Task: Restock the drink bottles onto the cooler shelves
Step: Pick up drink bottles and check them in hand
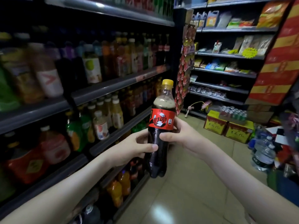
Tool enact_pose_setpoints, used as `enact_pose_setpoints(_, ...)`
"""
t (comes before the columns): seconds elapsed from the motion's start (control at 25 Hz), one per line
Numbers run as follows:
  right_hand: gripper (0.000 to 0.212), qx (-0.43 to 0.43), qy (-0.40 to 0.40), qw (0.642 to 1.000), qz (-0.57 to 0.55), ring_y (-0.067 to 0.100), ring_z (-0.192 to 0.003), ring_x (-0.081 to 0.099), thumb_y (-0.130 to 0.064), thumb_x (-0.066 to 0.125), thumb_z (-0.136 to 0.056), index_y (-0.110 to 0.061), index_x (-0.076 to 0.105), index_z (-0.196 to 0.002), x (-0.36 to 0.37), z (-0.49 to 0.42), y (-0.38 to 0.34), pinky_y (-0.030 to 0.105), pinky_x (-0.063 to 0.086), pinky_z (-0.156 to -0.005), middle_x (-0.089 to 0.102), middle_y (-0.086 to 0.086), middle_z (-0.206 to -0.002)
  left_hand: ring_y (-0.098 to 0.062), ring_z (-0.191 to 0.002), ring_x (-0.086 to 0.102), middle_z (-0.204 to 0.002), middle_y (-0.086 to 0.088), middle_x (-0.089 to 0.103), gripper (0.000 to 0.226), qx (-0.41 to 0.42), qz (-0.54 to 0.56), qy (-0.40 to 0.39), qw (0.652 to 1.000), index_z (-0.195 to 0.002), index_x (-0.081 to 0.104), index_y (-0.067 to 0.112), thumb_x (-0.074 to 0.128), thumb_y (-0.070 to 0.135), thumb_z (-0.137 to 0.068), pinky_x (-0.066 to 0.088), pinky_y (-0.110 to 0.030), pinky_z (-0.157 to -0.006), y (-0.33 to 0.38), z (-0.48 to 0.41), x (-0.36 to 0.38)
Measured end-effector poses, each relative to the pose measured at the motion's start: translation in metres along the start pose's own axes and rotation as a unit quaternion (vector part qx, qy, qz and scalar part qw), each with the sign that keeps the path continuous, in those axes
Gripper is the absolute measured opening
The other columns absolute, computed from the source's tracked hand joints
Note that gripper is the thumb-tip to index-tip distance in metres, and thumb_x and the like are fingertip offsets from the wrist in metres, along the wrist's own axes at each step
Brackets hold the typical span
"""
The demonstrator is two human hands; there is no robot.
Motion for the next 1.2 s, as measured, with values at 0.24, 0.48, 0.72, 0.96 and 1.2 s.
enact_pose_setpoints(0.24, 0.057, -0.049, 0.035, 0.996, 0.066, 0.008, -0.097, 0.067, -0.032, 0.088, -0.056, -0.033, 0.061, -0.107, -0.156, -0.085, -0.001, 0.036, 0.051, -0.093, 0.071, -0.012, -0.101, 0.001, -0.088, 0.066, -0.095, 0.018, 0.071, 0.032, -0.010, -0.020, 0.063, 0.998, -0.114, 0.053, 0.025, 0.062, 0.008, -0.089, 0.050, -0.012, -0.068, 0.024, -0.164, 0.027)
enact_pose_setpoints(0.48, 0.055, -0.061, -0.021, 0.994, 0.086, 0.006, -0.099, 0.065, -0.028, 0.086, -0.066, -0.030, 0.058, -0.114, -0.274, -0.184, -0.001, 0.031, 0.050, -0.093, 0.069, -0.009, -0.105, -0.002, -0.097, 0.065, -0.098, 0.017, 0.070, 0.027, -0.024, -0.073, 0.150, 0.986, -0.110, 0.057, 0.032, 0.063, 0.015, -0.089, 0.049, -0.017, -0.077, 0.040, -0.315, 0.013)
enact_pose_setpoints(0.72, 0.060, -0.090, -0.033, 0.988, 0.122, -0.005, -0.098, 0.061, -0.037, 0.082, -0.069, -0.037, 0.050, -0.119, -0.364, -0.319, 0.013, 0.020, 0.048, -0.087, 0.065, -0.018, -0.107, 0.002, -0.102, 0.062, -0.108, 0.018, 0.067, 0.048, 0.002, -0.197, 0.265, 0.944, -0.119, 0.053, 0.036, 0.074, 0.036, -0.075, 0.048, -0.025, -0.093, 0.042, -0.462, -0.065)
enact_pose_setpoints(0.96, 0.053, -0.202, 0.068, 0.970, 0.118, -0.009, -0.088, 0.063, -0.023, 0.090, -0.060, -0.031, 0.060, -0.103, -0.467, -0.451, -0.017, 0.006, 0.045, -0.072, 0.068, -0.019, -0.091, 0.012, -0.107, 0.053, -0.117, 0.025, 0.060, 0.072, 0.088, -0.364, 0.317, 0.872, -0.132, 0.034, 0.043, 0.076, 0.039, -0.074, 0.042, -0.009, -0.087, 0.101, -0.604, -0.135)
enact_pose_setpoints(1.2, 0.041, -0.330, 0.139, 0.931, 0.071, -0.012, -0.093, 0.062, -0.042, 0.087, -0.058, -0.021, 0.073, -0.091, -0.553, -0.559, -0.046, 0.004, 0.040, -0.083, 0.070, -0.026, -0.091, 0.007, -0.126, 0.031, -0.142, 0.020, 0.031, 0.067, 0.129, -0.503, 0.452, 0.726, -0.147, 0.021, 0.036, 0.058, 0.028, -0.092, 0.026, 0.003, -0.090, 0.131, -0.682, -0.198)
Point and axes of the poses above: each hand's wrist, its own z-axis away from the middle knuckle, its own x-axis out of the palm, y = z × x, the point moved 10 cm from there along -z, towards the middle knuckle
